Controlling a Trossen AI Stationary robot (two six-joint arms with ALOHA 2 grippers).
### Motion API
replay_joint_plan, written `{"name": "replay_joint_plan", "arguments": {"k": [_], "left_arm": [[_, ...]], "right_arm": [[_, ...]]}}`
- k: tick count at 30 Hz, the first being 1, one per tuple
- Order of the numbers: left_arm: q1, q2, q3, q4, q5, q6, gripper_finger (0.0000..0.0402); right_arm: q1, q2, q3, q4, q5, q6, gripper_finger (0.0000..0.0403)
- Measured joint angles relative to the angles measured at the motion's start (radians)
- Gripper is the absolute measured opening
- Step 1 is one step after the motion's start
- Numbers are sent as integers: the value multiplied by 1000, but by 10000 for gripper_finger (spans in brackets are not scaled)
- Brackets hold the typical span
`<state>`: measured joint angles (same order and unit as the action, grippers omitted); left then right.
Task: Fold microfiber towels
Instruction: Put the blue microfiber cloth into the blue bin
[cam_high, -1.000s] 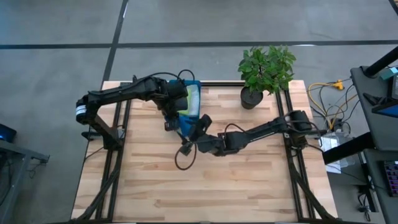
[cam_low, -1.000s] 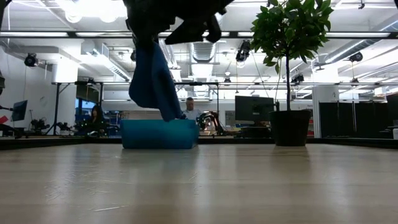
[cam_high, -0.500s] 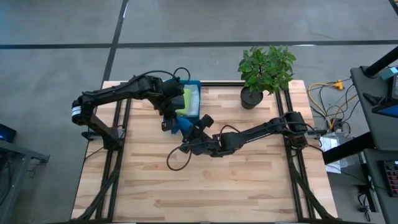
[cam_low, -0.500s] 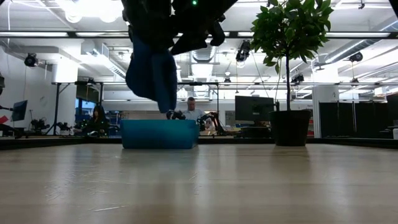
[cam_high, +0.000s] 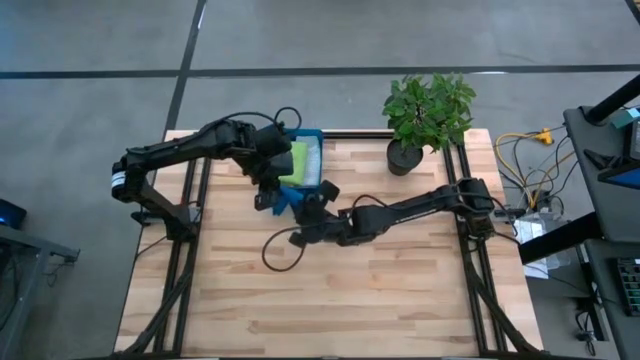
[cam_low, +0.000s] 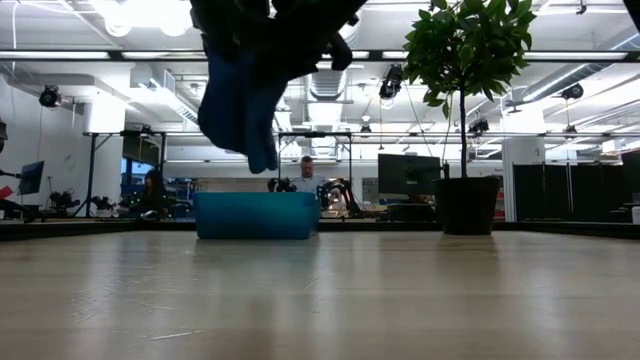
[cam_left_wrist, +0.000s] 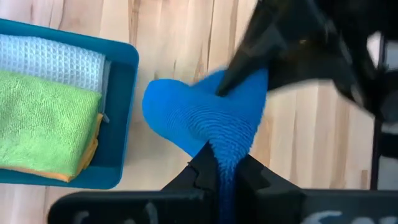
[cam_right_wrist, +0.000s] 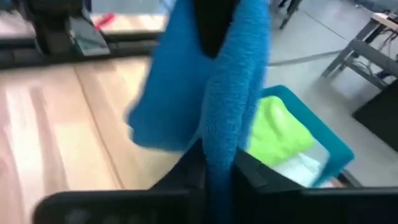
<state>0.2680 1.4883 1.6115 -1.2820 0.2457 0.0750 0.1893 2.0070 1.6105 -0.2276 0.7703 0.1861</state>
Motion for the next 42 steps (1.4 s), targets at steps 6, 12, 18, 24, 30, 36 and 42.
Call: {"name": "replay_joint_plan", "arguments": {"k": [6, 12, 18, 24, 30, 36, 42], "left_arm": [[-2, 0, -2, -104, -69, 123, 0], [-11, 0, -7, -108, -86, 180, 0], [-22, 0, -19, -76, -257, 205, 0], [-16, 0, -97, 54, -378, 290, 0], [30, 9, -190, 226, -570, 355, 0], [175, 6, -244, 359, -560, 452, 0], [326, 8, -301, 639, -574, 653, 0]], "right_arm": [[-13, -10, 150, -352, -38, -7, 12], [-63, -11, 252, -522, -214, -84, 10], [-141, -18, 256, -551, -289, -166, 9], [-238, -37, 214, -545, -388, -245, 9], [-336, -37, 186, -489, -425, -332, 9], [-438, -32, 162, -389, -491, -402, 9], [-552, -15, 158, -256, -522, -570, 9]]}}
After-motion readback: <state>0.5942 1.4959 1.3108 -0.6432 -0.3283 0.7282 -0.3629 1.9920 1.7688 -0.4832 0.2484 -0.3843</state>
